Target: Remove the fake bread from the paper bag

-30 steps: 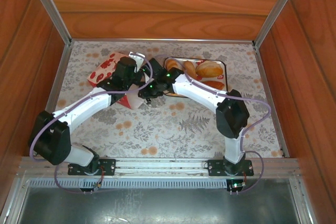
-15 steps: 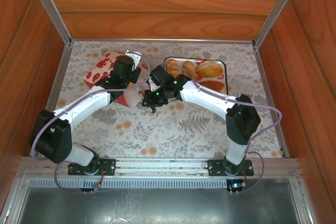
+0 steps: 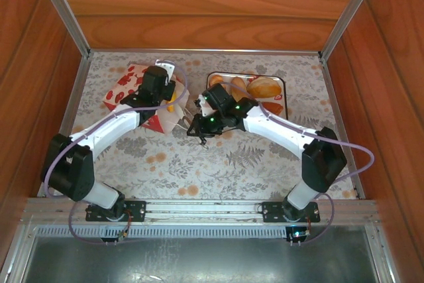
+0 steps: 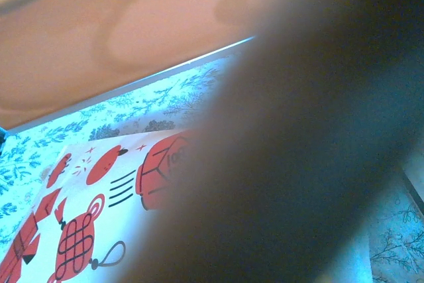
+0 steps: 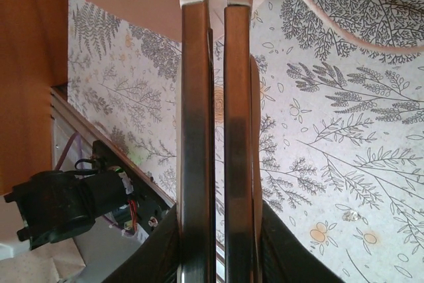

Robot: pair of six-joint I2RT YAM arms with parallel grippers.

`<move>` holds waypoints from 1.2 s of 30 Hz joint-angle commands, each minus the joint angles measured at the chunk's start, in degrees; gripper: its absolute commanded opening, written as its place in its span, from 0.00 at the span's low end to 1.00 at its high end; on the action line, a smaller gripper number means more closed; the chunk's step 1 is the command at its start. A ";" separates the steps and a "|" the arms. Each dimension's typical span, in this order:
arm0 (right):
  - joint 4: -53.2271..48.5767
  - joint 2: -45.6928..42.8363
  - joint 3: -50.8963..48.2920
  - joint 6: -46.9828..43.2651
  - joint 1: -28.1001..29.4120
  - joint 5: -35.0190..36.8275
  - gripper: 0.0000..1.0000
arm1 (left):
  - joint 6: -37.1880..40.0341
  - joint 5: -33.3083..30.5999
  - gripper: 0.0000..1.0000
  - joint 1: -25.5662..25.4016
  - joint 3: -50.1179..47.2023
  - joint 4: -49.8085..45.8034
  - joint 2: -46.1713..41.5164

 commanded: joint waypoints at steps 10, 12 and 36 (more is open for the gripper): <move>3.75 -6.34 -4.63 1.25 -2.64 -3.34 0.00 | -4.84 -0.71 0.00 1.65 4.65 0.19 4.50; 3.69 -7.20 -5.47 1.39 -2.91 -3.15 0.00 | -5.84 -0.72 0.00 2.09 5.06 0.10 5.14; 0.77 -20.40 -12.53 2.52 -8.20 -0.03 0.00 | -7.86 -1.59 0.00 2.82 8.83 -2.26 8.60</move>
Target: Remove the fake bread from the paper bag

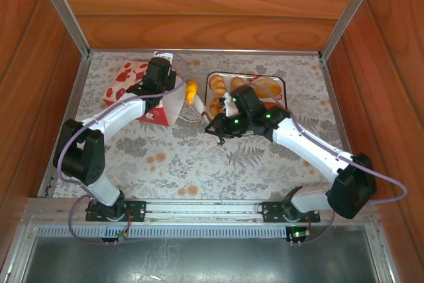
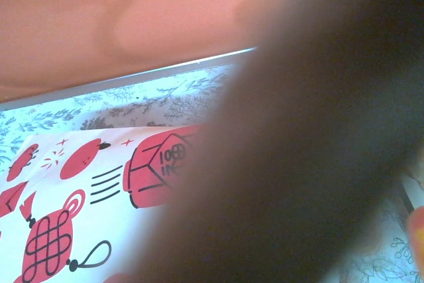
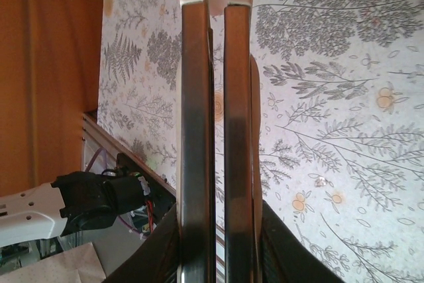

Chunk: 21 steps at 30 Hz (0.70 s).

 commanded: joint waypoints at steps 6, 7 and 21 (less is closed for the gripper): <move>-2.90 -6.51 -1.53 0.07 -4.40 1.63 0.00 | -1.12 -1.99 0.00 1.43 1.22 -2.38 -0.14; -3.40 -6.92 -1.70 0.03 -4.92 2.06 0.00 | -1.10 -2.00 0.00 1.52 1.16 -2.52 -0.36; -1.90 -7.07 -4.32 -1.68 -14.96 -1.44 0.00 | -1.82 1.38 0.00 1.67 -1.67 -3.14 -5.32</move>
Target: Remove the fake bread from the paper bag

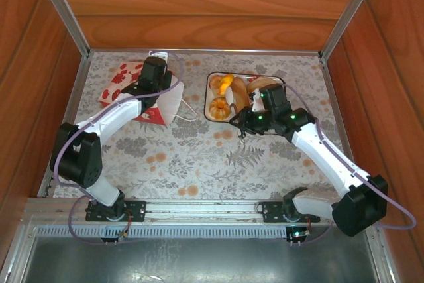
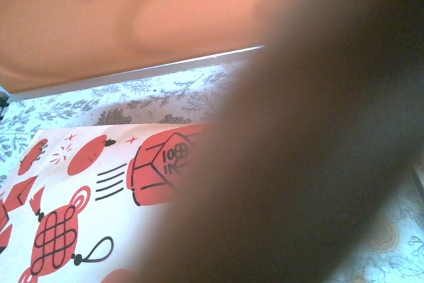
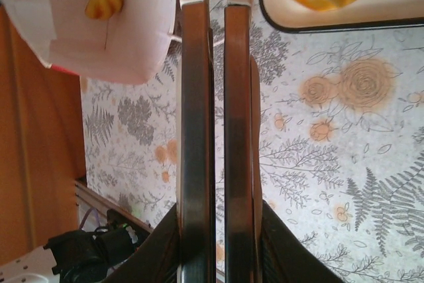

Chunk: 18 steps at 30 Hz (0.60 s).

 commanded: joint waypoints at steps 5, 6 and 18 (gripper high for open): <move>6.33 3.74 -0.70 -2.20 -4.37 -6.57 0.00 | -1.02 2.98 0.00 0.29 -1.58 -1.35 -4.76; 7.24 4.72 -0.78 -2.27 -4.83 -7.47 0.00 | -1.02 3.23 0.00 0.34 -1.78 -1.40 -5.10; 17.73 14.77 -0.58 -2.43 -9.32 -16.98 0.00 | -0.78 3.82 0.00 0.35 -3.05 -1.23 -6.39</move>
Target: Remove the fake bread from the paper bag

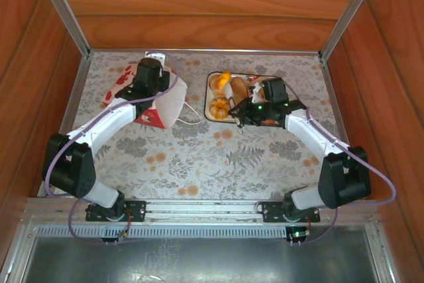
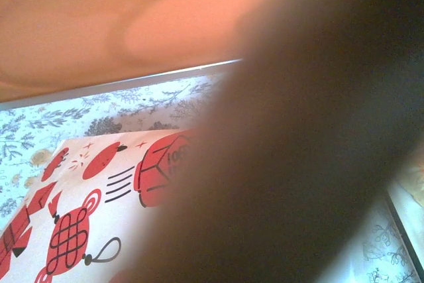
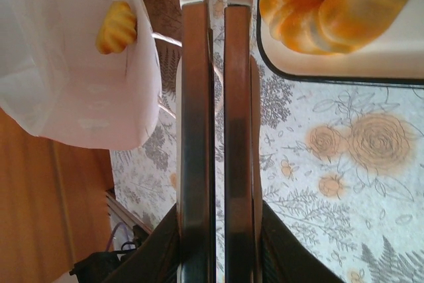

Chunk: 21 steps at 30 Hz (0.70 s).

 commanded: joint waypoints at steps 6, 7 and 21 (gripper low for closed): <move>7.64 4.21 -2.18 -0.98 -3.34 -7.63 0.00 | -0.56 0.36 0.00 0.29 -1.14 -0.59 -1.77; 8.23 4.33 -2.78 -0.62 -3.45 -7.99 0.00 | -0.54 0.26 0.00 0.29 -1.18 -0.62 -1.85; 9.29 3.49 -8.21 1.04 -6.13 -6.87 0.01 | -1.07 0.84 0.00 0.31 -1.44 -0.60 -1.90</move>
